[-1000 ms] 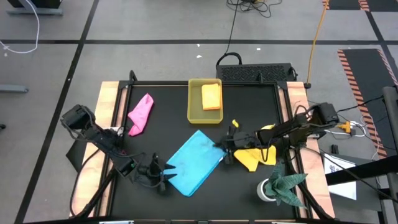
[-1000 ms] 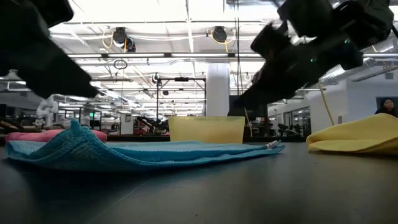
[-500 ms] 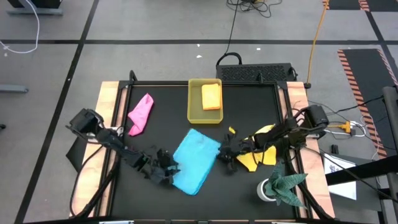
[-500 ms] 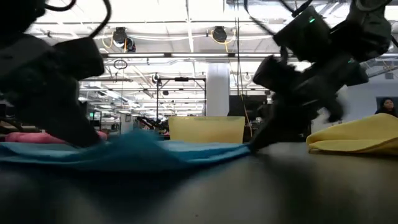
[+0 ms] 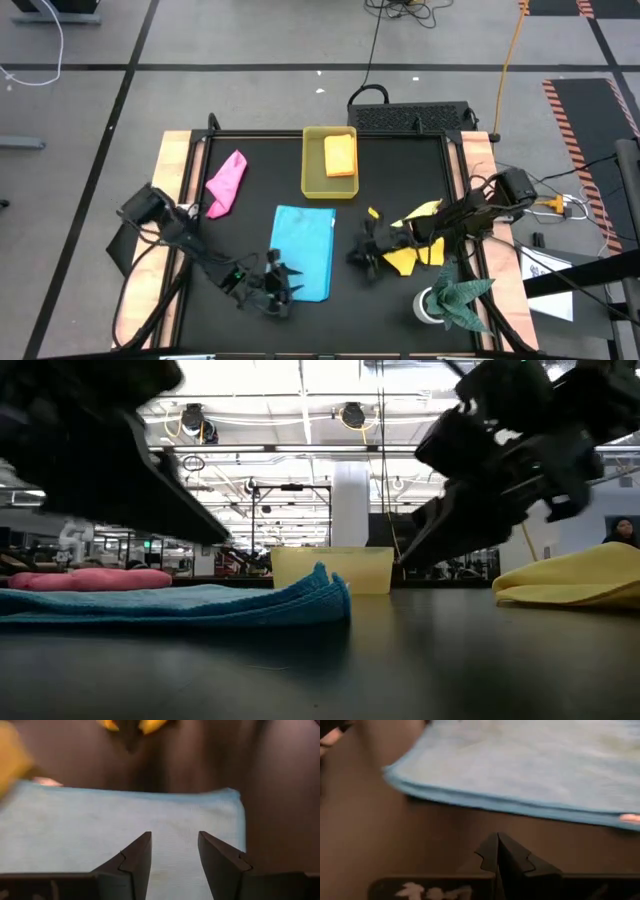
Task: Fold microfiber towels
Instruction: Fold the blue towel
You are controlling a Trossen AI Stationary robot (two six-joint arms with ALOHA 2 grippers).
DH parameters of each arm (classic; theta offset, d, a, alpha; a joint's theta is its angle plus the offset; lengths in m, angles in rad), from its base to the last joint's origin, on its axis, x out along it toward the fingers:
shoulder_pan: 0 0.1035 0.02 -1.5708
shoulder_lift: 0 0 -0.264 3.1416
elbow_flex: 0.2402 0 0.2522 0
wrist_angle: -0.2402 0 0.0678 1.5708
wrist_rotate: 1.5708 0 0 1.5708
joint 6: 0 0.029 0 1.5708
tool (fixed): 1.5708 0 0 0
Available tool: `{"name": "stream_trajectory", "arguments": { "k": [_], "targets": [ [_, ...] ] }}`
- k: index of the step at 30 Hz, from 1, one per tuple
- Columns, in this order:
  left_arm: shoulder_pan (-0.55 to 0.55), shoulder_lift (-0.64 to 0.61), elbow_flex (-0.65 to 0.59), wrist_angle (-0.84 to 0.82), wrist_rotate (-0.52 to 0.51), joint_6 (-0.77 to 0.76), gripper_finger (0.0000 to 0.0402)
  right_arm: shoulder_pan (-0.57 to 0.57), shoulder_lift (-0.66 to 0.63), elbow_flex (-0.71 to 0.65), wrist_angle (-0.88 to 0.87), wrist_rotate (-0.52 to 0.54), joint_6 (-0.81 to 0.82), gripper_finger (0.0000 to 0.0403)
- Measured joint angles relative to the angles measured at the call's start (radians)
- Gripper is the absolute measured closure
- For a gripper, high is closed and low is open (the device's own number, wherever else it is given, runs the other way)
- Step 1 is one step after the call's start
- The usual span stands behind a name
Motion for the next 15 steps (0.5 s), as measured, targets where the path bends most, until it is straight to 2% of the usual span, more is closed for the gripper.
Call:
{"name": "stream_trajectory", "arguments": {
  "k": [3, 8, 13, 15],
  "targets": [
    [0.044, 0.085, 0.050, 0.081, 0.147, 0.085, 0.0238, 0.041, 0.000, 0.000, 0.028, 0.008, -0.017, 0.0403],
    [0.111, 0.195, 0.158, 0.099, 0.216, 0.118, 0.0238, 0.063, -0.001, 0.002, 0.066, 0.139, -0.026, 0.0403],
    [0.170, 0.224, 0.210, 0.112, 0.417, 0.112, 0.0238, 0.053, 0.000, 0.000, 0.041, 0.185, -0.006, 0.0403],
    [0.172, 0.216, 0.207, 0.104, 0.429, 0.118, 0.0238, 0.054, 0.000, 0.000, 0.035, 0.184, -0.006, 0.0403]
  ]
}}
